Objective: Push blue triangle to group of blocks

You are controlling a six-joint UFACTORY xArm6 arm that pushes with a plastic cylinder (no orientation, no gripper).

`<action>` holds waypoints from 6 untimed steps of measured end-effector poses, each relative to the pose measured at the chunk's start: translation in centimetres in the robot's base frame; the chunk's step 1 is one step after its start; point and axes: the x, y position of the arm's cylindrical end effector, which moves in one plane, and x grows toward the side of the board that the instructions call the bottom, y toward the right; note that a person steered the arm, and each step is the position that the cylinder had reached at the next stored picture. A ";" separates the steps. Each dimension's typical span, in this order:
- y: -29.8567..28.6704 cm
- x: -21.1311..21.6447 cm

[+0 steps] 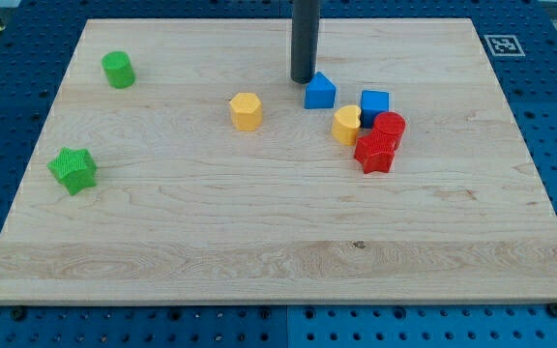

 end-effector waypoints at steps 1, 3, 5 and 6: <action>0.1 -2.1; 0.1 -2.2; 0.1 -0.7; 0.1 0.8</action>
